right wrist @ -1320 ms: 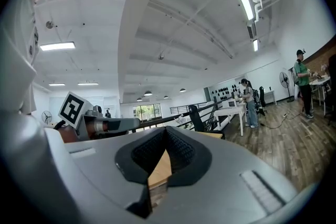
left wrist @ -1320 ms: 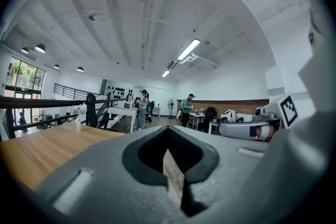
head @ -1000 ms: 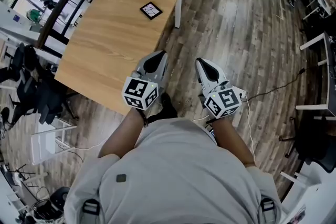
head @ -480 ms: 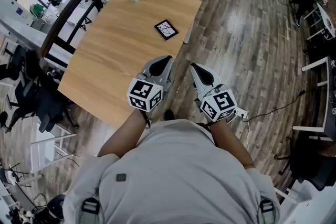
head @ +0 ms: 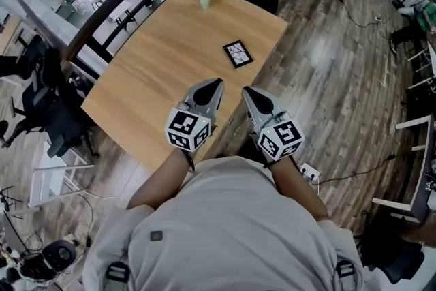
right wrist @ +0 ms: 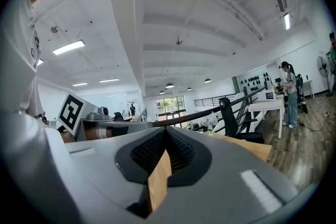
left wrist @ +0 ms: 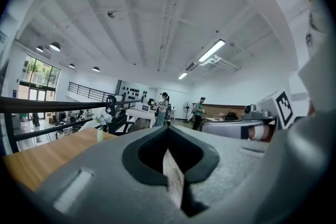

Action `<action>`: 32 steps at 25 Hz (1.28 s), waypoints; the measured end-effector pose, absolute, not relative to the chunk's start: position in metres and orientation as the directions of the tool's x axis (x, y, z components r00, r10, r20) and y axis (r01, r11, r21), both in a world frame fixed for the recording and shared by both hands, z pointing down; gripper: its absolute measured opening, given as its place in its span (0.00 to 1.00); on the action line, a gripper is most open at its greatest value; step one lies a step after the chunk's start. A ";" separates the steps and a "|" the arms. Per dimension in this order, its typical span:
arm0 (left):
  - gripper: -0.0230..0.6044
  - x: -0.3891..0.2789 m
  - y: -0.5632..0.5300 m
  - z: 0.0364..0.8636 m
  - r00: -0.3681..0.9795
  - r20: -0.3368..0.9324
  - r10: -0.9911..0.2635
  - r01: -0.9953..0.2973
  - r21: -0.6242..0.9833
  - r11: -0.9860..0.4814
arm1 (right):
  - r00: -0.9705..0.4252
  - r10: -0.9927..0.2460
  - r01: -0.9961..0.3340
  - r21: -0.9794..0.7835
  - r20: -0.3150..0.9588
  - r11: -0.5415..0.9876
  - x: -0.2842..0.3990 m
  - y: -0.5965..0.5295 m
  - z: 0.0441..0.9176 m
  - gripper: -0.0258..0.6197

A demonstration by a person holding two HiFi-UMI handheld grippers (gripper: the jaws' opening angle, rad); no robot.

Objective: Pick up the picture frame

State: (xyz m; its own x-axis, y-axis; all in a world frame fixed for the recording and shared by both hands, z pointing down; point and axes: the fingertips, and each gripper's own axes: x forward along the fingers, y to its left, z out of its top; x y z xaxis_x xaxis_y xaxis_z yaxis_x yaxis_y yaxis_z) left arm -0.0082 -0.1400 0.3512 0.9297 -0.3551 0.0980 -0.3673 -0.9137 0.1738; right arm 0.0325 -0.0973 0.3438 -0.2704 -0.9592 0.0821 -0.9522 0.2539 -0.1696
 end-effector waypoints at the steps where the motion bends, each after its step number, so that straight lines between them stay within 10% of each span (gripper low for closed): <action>1: 0.04 -0.012 -0.147 0.351 0.924 0.099 -0.371 -0.383 0.174 -0.907 | -0.288 -0.954 -0.948 -0.169 0.083 0.271 0.029 -0.106 0.343 0.05; 32: 0.04 0.139 -0.380 0.443 0.708 0.314 -0.633 -0.703 0.227 -0.674 | -0.599 -0.767 -0.798 -0.245 0.229 0.550 0.220 -0.372 0.429 0.05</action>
State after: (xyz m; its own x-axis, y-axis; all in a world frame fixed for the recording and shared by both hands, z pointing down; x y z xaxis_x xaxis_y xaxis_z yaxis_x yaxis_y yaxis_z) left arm 0.1391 -0.3804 0.4425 0.7076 -0.6330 0.3139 -0.7033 -0.6738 0.2267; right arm 0.2205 -0.3721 0.4294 -0.5989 -0.7674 0.2288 -0.7984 0.5499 -0.2453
